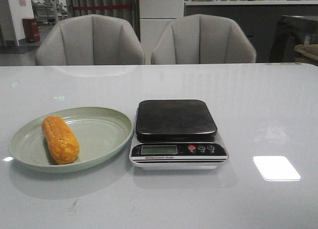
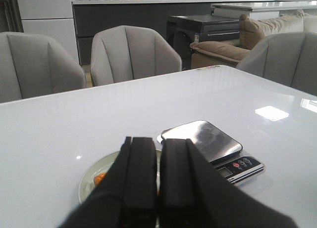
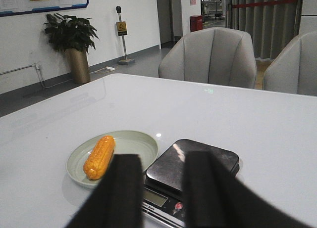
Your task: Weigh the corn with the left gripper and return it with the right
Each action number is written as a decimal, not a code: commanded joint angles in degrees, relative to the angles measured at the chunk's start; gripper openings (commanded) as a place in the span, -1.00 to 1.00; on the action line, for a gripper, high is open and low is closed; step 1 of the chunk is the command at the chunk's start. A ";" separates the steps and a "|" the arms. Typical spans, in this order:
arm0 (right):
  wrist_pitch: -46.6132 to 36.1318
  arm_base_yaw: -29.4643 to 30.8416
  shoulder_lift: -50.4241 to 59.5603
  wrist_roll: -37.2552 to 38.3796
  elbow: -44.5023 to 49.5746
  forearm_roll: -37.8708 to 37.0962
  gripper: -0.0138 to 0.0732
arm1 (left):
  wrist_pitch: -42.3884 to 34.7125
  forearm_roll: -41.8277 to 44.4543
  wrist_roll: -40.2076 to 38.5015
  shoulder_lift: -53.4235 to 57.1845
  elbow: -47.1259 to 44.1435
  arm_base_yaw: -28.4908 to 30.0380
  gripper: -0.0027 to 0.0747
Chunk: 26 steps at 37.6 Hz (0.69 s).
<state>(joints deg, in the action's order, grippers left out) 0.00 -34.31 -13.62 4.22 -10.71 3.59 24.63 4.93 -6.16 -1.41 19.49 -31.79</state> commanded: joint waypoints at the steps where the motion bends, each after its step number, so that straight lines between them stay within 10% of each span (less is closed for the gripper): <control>1: -2.92 0.28 -0.49 -0.50 -1.56 -0.45 -0.31 | -4.82 0.11 -0.05 -0.61 1.24 0.09 -0.64; 26: -1.83 0.28 -0.49 -0.45 -1.56 -0.45 -0.24 | -4.94 0.71 -0.05 -0.61 -0.28 2.24 -0.64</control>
<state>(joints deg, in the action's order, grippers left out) 2.10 -34.31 -13.62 4.22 -10.71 3.59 24.37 4.93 -6.16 -1.41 18.45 -31.17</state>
